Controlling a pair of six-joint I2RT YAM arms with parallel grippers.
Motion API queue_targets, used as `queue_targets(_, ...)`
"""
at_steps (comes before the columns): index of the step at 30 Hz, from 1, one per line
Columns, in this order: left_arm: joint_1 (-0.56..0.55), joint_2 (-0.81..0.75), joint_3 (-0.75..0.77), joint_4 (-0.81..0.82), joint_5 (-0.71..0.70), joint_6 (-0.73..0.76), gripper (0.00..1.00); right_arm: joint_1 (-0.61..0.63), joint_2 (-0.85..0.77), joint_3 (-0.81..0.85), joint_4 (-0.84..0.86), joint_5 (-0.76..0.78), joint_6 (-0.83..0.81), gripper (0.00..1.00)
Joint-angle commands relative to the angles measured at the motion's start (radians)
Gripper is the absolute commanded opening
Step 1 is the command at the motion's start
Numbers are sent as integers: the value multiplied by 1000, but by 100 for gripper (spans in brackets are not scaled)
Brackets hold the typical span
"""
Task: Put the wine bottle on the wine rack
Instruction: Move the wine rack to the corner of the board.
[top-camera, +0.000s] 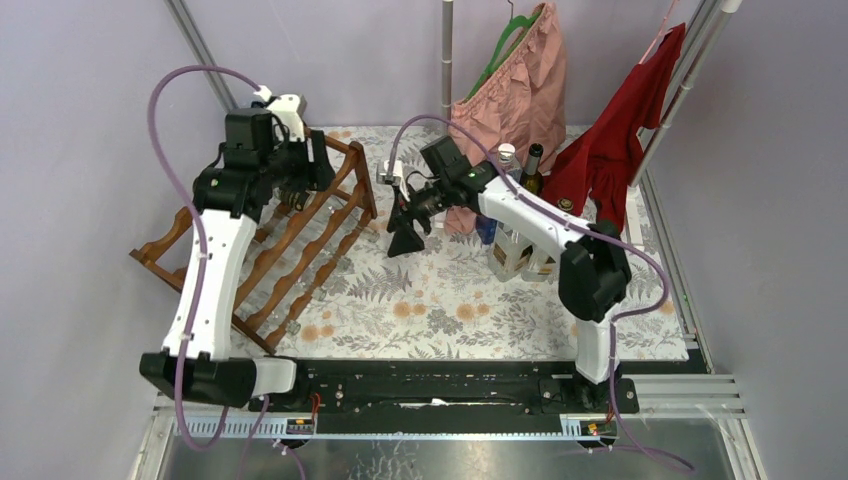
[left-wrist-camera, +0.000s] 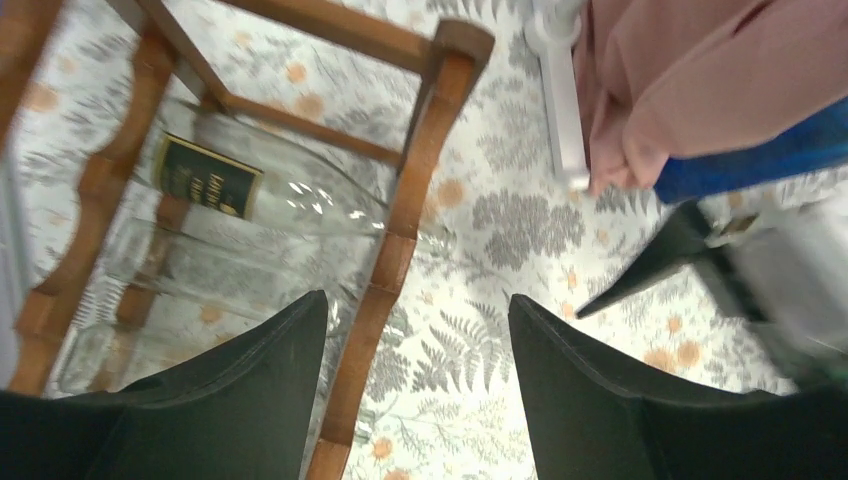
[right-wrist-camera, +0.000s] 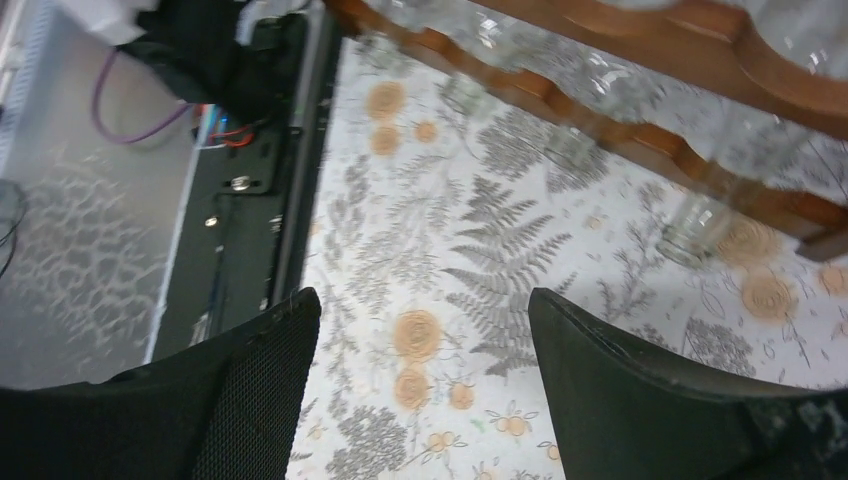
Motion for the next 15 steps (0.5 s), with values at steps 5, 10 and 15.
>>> queue_targets(5, 3, 35, -108, 36, 91, 90, 74, -9, -177, 57, -269, -218, -237, 83)
queue_targets(10, -15, 107, -122, 59, -68, 126, 72, -16, -235, 123, -304, -216, -232, 83)
queue_targets(15, -29, 171, -130, 80, -47, 146, 58, -57, -310, 140, -187, -235, -103, 84)
